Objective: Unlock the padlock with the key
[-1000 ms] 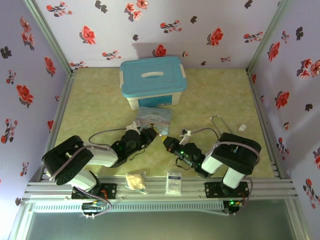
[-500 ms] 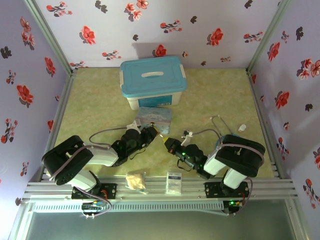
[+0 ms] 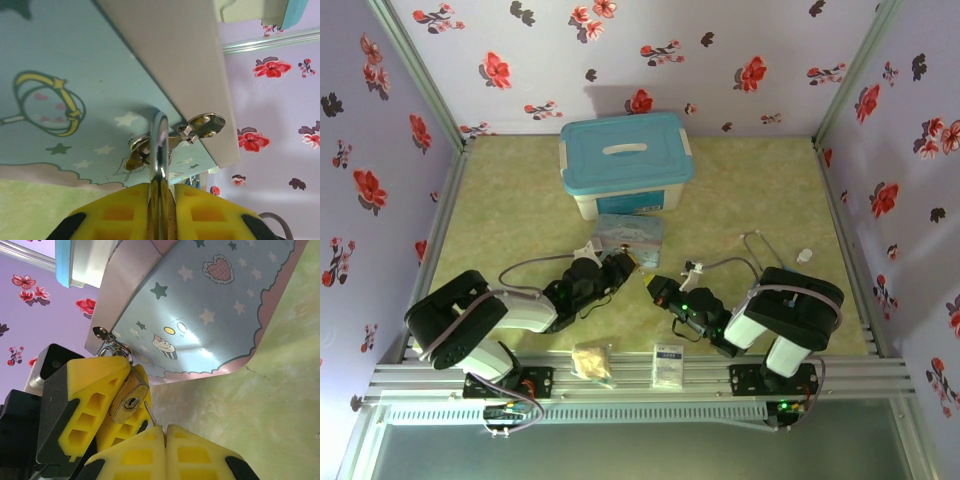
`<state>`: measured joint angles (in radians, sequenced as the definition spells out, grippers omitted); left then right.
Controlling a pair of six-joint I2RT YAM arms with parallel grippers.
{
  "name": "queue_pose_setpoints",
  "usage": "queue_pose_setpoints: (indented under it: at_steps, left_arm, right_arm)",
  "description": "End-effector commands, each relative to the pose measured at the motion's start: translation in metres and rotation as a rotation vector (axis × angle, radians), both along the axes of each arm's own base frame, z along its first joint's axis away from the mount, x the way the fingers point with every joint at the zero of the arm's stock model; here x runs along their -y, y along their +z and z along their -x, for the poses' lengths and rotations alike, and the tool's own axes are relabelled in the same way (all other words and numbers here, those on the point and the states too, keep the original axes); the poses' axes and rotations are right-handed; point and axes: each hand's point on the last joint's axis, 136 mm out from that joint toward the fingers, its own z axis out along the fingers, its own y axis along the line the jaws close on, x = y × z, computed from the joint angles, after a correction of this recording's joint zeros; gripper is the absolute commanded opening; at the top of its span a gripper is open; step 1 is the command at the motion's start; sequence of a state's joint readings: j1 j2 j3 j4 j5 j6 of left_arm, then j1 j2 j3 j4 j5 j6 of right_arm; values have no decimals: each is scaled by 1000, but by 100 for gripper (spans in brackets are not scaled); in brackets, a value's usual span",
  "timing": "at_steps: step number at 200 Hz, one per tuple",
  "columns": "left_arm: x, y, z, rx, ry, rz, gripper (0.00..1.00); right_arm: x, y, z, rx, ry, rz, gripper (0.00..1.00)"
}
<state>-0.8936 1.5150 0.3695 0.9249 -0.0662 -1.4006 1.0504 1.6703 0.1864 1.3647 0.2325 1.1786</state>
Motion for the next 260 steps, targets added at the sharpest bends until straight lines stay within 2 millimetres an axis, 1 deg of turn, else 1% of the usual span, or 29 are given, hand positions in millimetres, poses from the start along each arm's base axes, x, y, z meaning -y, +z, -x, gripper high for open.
queue_pose_setpoints:
  at_steps: [1,25,56,96,129,154,184,210,223,260]
  left_arm:
    - [14,28,-6,76,-20,75,0]
    - [17,26,-4,70,-32,71,0]
    - [17,26,-3,72,-31,77,0]
    - [26,30,1,78,-55,100,0]
    - [28,22,4,59,-70,87,0]
    - [34,27,7,79,-94,65,0]
    - [35,24,9,75,-108,35,0]
    - [36,20,10,66,-120,29,0]
    - [36,15,11,51,-119,22,0]
    - [38,14,11,50,-124,33,0]
  right_arm:
    - [-6,8,-1,33,6,-12,0]
    - [-10,9,-2,36,17,-14,0]
    - [-5,6,-2,30,2,-6,0]
    - [-12,10,-2,42,20,-11,0]
    - [-2,7,-4,49,-4,8,0]
    - [2,6,-6,39,-3,4,0]
    - [8,4,-8,14,-8,-10,0]
    - [7,0,-8,-10,14,-15,0]
    - [5,-2,-9,-15,21,-14,0]
    - [4,-6,-11,-42,22,-24,0]
